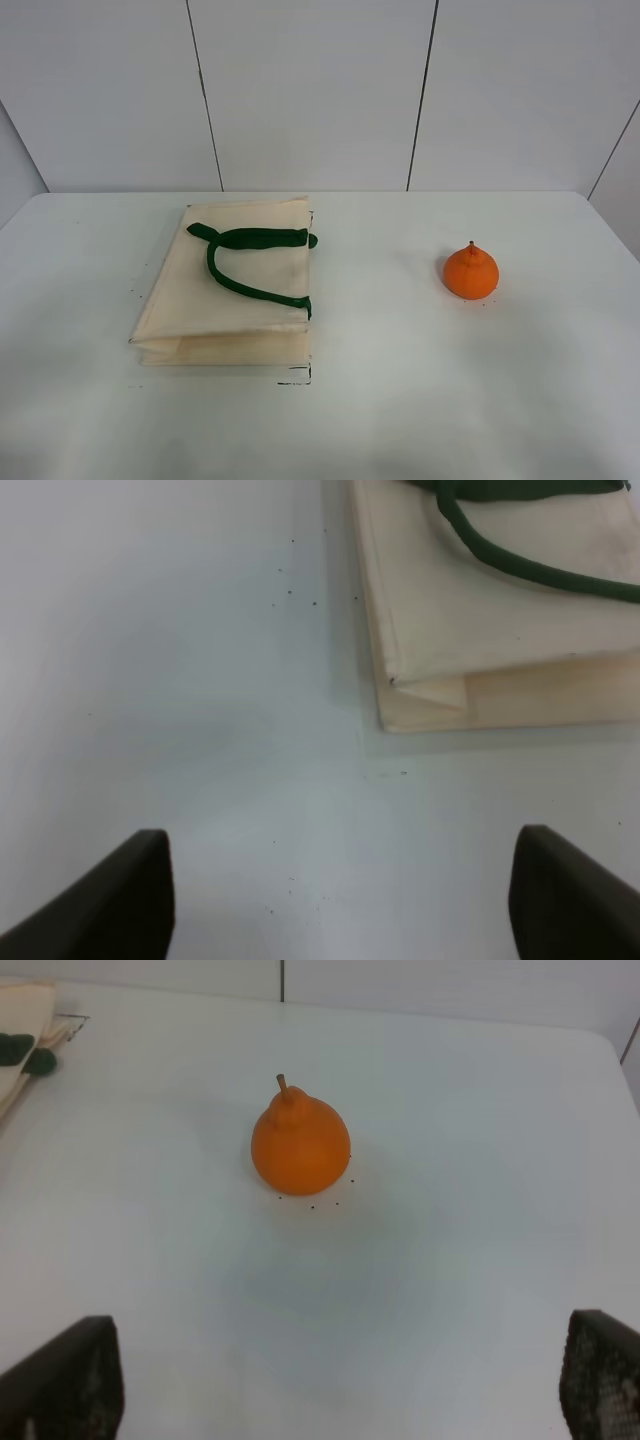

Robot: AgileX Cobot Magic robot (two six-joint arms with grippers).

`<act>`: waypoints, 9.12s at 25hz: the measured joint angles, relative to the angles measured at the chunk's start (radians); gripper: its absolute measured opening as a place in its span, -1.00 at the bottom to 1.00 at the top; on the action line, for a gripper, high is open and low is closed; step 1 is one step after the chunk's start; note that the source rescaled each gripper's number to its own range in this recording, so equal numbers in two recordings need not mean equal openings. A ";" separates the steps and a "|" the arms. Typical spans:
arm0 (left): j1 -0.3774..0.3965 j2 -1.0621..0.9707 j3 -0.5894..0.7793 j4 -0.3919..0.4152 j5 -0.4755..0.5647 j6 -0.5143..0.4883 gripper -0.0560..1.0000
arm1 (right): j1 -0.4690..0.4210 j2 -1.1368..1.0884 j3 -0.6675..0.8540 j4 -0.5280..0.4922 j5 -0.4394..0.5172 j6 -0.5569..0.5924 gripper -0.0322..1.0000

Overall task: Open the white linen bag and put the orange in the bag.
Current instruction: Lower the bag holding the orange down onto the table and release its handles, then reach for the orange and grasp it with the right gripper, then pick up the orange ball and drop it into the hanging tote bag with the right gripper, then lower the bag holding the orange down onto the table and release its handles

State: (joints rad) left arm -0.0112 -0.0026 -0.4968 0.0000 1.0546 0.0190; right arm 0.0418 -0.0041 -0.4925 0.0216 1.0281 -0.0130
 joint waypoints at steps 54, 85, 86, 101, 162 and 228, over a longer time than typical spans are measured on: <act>-0.266 2.090 -1.204 0.009 -0.119 -0.308 0.98 | 0.000 0.000 0.000 0.000 0.000 0.000 1.00; -0.294 2.306 -1.211 0.051 -0.230 -0.396 -0.73 | 0.000 0.000 0.000 0.002 0.000 0.000 1.00; -0.294 2.306 -1.211 0.050 -0.228 -0.404 -0.84 | 0.000 0.000 0.000 0.002 0.000 0.000 1.00; -0.294 2.102 -1.614 0.082 0.126 -0.275 -0.89 | 0.000 0.000 0.000 0.002 0.000 0.000 1.00; -0.310 1.875 -1.638 0.016 0.129 -0.243 -0.89 | 0.085 2.116 -1.536 0.357 0.178 -0.117 -0.91; -0.310 1.873 -1.635 0.013 0.129 -0.235 -0.89 | 0.306 2.441 -1.848 0.050 0.189 0.037 1.00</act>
State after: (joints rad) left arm -0.3213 1.8709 -2.1316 0.0130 1.1834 -0.2157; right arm 0.3473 2.4367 -2.3403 0.0719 1.2172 0.0239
